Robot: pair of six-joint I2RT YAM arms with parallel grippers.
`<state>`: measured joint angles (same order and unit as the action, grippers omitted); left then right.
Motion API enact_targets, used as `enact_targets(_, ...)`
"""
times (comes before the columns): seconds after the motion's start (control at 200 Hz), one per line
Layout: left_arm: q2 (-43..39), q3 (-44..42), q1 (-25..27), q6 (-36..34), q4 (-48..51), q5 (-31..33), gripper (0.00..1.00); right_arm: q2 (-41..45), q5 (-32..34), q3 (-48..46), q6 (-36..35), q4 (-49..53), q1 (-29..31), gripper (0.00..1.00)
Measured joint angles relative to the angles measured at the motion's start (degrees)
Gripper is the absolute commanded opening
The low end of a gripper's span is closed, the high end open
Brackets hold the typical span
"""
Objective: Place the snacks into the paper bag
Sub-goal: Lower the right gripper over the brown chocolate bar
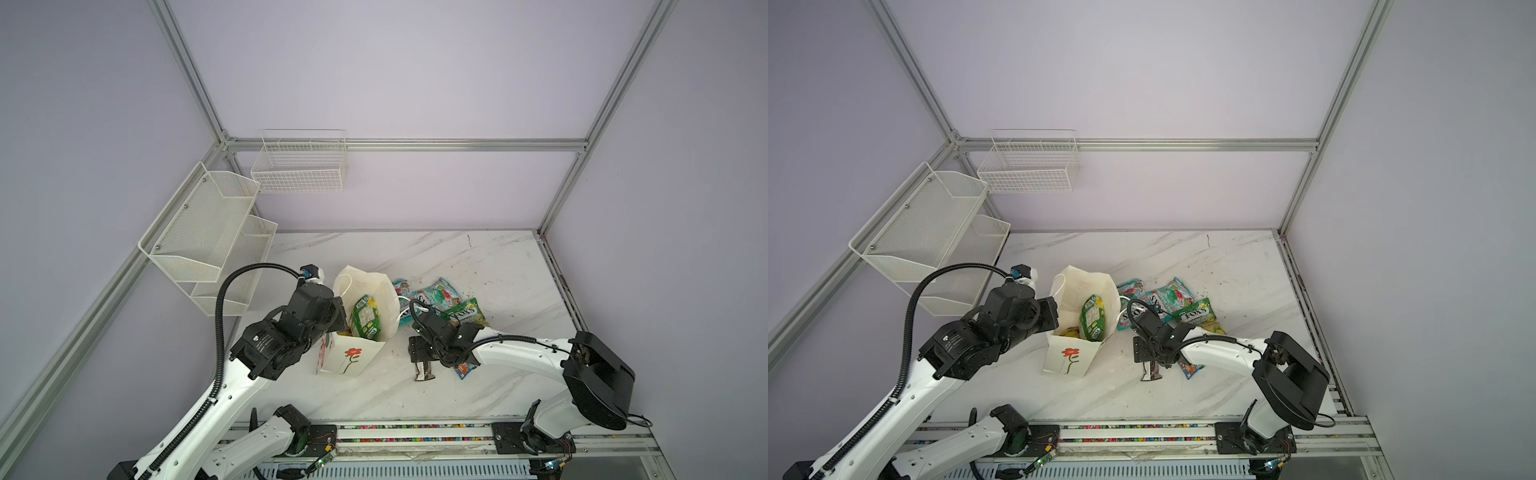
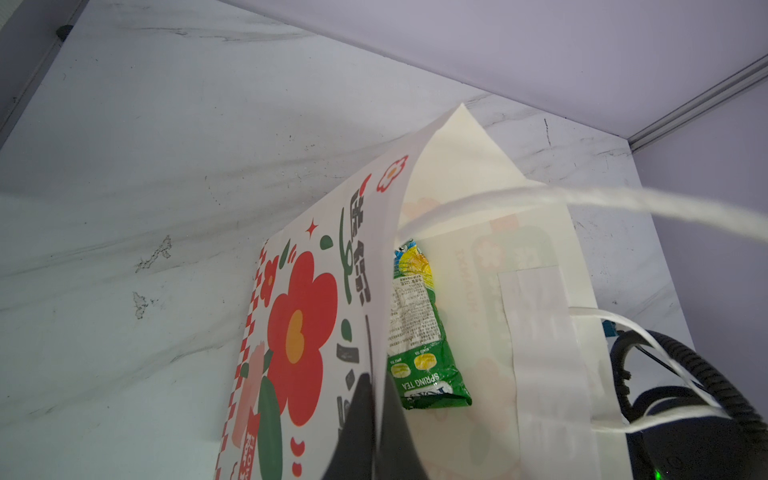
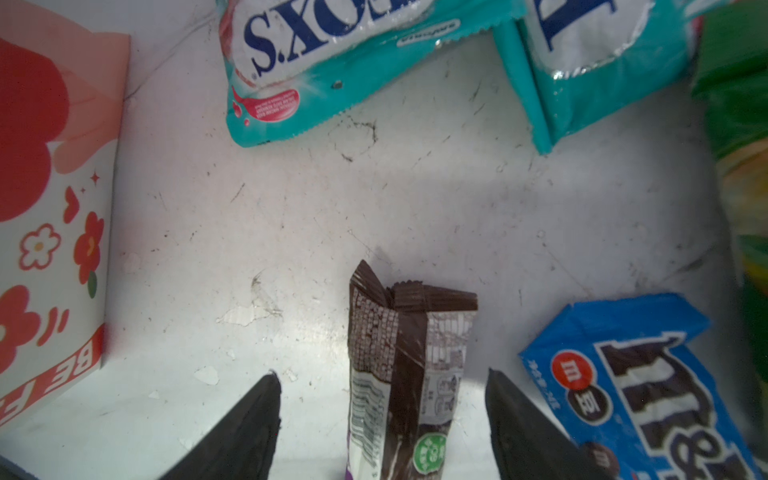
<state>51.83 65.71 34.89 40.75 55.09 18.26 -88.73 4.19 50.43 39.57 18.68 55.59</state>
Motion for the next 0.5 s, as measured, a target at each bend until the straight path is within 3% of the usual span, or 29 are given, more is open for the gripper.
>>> enact_targets(0.5,-0.9,0.0,0.0,0.0,0.5,0.1,0.0,-4.7,2.3,0.0,0.6,0.4,3.0,0.7)
